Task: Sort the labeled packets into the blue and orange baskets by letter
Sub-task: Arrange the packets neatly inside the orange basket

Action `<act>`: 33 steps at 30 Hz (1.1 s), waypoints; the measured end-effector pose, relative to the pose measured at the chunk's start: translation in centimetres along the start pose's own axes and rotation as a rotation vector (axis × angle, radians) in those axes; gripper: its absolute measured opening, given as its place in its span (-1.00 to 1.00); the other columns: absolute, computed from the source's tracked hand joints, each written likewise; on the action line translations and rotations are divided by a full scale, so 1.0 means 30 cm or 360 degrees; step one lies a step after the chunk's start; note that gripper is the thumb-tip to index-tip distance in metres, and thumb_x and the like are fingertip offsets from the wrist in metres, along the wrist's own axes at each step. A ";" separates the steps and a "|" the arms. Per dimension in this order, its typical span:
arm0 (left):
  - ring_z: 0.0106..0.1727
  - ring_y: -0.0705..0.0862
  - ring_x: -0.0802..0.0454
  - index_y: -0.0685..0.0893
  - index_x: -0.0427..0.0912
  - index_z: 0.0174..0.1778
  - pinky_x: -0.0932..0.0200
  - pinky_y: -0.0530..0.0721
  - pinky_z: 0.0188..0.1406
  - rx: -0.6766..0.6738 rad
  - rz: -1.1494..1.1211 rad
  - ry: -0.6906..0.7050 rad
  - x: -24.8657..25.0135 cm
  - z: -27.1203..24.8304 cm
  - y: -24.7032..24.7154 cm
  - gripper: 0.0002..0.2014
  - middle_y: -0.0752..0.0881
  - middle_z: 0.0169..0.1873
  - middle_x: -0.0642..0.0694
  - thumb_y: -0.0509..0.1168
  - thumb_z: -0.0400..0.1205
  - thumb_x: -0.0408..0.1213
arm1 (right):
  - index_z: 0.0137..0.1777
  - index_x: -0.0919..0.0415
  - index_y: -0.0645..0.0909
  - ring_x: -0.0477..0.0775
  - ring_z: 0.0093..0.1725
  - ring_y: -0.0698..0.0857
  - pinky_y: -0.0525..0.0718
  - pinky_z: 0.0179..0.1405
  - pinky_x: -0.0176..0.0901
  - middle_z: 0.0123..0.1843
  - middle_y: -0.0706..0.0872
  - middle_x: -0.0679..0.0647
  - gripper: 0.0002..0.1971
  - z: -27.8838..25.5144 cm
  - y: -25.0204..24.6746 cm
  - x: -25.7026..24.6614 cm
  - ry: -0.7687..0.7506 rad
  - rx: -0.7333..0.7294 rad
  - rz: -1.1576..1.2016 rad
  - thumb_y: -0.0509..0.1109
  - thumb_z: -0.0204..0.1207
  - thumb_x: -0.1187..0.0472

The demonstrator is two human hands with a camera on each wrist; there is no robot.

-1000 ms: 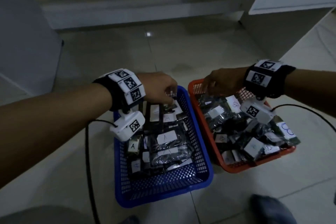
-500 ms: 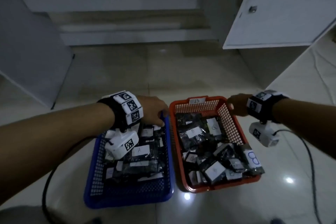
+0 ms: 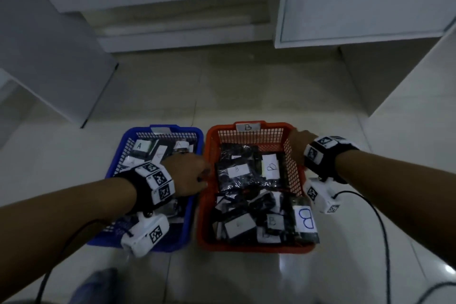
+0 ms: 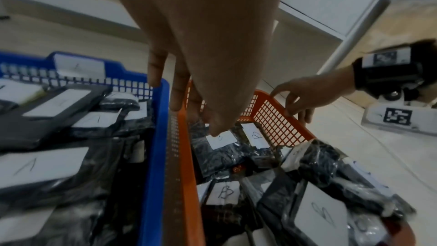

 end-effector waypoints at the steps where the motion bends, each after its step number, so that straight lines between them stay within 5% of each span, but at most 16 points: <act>1: -0.04 0.71 0.02 0.70 -0.06 0.07 0.10 0.70 -0.07 0.0008 0.0101 0.0013 0.024 0.003 -0.008 -0.74 0.73 -0.05 0.00 0.30 0.61 0.01 | -0.03 0.14 0.30 0.01 -0.40 0.70 0.85 -0.31 0.00 -0.22 0.67 0.07 -0.71 -0.008 0.008 0.002 -0.0018 0.0002 0.0006 0.42 0.50 0.24; 6: -0.14 0.76 -0.11 0.66 -0.23 0.02 0.05 0.77 -0.16 -0.0147 0.0194 -0.0210 0.052 0.050 -0.011 -0.76 0.77 -0.13 -0.19 0.26 0.61 -0.13 | 0.13 0.23 0.42 0.01 -0.42 0.67 0.85 -0.30 0.01 -0.30 0.60 0.03 -0.67 -0.033 0.046 0.001 -0.0034 0.0014 0.0098 0.44 0.43 0.27; 12: 0.44 0.57 -0.11 0.29 -0.19 0.65 0.20 0.51 0.33 -0.0428 -0.0334 -0.0395 0.067 0.027 0.087 -0.39 0.52 0.50 -0.16 0.30 0.72 -0.09 | 0.13 0.01 0.32 0.08 -0.37 0.79 0.84 -0.39 0.08 -0.16 0.73 0.07 -0.52 0.082 0.089 0.103 0.0026 -0.0020 0.0239 0.53 0.35 0.07; 14: 0.35 0.61 -0.15 0.35 -0.17 0.58 0.08 0.62 0.28 -0.0505 -0.0452 -0.0400 0.061 0.005 0.117 -0.44 0.54 0.48 -0.21 0.30 0.70 -0.06 | 0.06 -0.06 0.42 0.04 -0.39 0.82 0.85 -0.38 0.10 -0.17 0.81 0.06 -0.62 0.071 0.040 0.110 0.0005 -0.0039 0.0253 0.54 0.35 0.02; 17: 0.00 0.68 -0.08 0.57 -0.16 0.27 0.13 0.70 -0.10 -0.0544 -0.0340 -0.0341 0.064 -0.013 0.115 -0.66 0.72 0.18 -0.21 0.29 0.67 -0.03 | -0.10 0.09 0.74 0.06 -0.40 0.84 0.87 -0.28 0.14 -0.33 0.83 0.07 -0.96 0.004 -0.071 0.065 -0.0008 -0.0097 0.0280 0.50 0.46 0.20; 20: -0.27 0.64 0.04 0.64 -0.14 -0.07 0.13 0.67 -0.32 -0.0225 0.0165 0.0052 0.113 0.034 -0.015 -0.77 0.70 -0.20 -0.09 0.27 0.67 -0.03 | -0.17 0.19 0.72 0.09 -0.36 0.83 0.87 -0.22 0.11 -0.31 0.80 0.11 -0.98 -0.023 -0.197 0.002 0.0052 0.0095 0.0199 0.46 0.47 0.27; 23: -0.12 0.66 0.00 0.60 -0.09 0.09 0.13 0.58 -0.27 0.0051 0.0357 0.0354 0.141 0.119 -0.128 -0.76 0.70 -0.06 -0.06 0.29 0.65 -0.02 | 0.06 0.28 0.75 0.20 -0.08 0.82 0.84 -0.02 0.06 -0.03 0.82 0.18 -0.83 -0.026 -0.235 -0.109 -0.0039 0.0163 0.0211 0.42 0.55 0.23; 26: 0.04 0.70 -0.08 0.60 -0.12 0.16 0.08 0.66 -0.12 0.0004 0.0366 0.0437 0.149 0.222 -0.099 -0.71 0.72 0.06 -0.10 0.35 0.62 -0.04 | 0.10 0.23 0.73 0.16 -0.08 0.82 0.83 0.00 0.01 -0.02 0.83 0.17 -0.75 -0.015 -0.152 -0.215 -0.0171 -0.0009 0.0219 0.49 0.55 0.07; 30: -0.01 0.72 -0.15 0.56 -0.11 0.10 -0.02 0.72 -0.02 0.0007 0.0451 0.0410 0.112 0.340 0.033 -0.64 0.73 0.01 -0.14 0.38 0.55 0.05 | 0.30 0.21 0.63 0.20 0.09 0.78 0.79 0.11 0.06 0.14 0.77 0.19 -0.65 0.041 0.019 -0.248 -0.0264 -0.0351 0.0070 0.53 0.53 0.23; 33: -0.01 0.69 -0.16 0.55 -0.15 0.18 -0.02 0.65 0.04 -0.0136 0.0427 0.0329 0.075 0.393 0.106 -0.57 0.71 0.04 -0.16 0.39 0.56 0.08 | 0.35 0.23 0.59 0.22 0.13 0.75 0.75 0.19 0.12 0.20 0.74 0.19 -0.59 0.059 0.061 -0.247 -0.0306 -0.0340 -0.0008 0.54 0.53 0.22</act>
Point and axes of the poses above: each hand's wrist, its own z-axis towards the middle knuckle, its own y-axis out of the palm, x = y × z, the point moved 8 cm from there along z, towards the middle knuckle
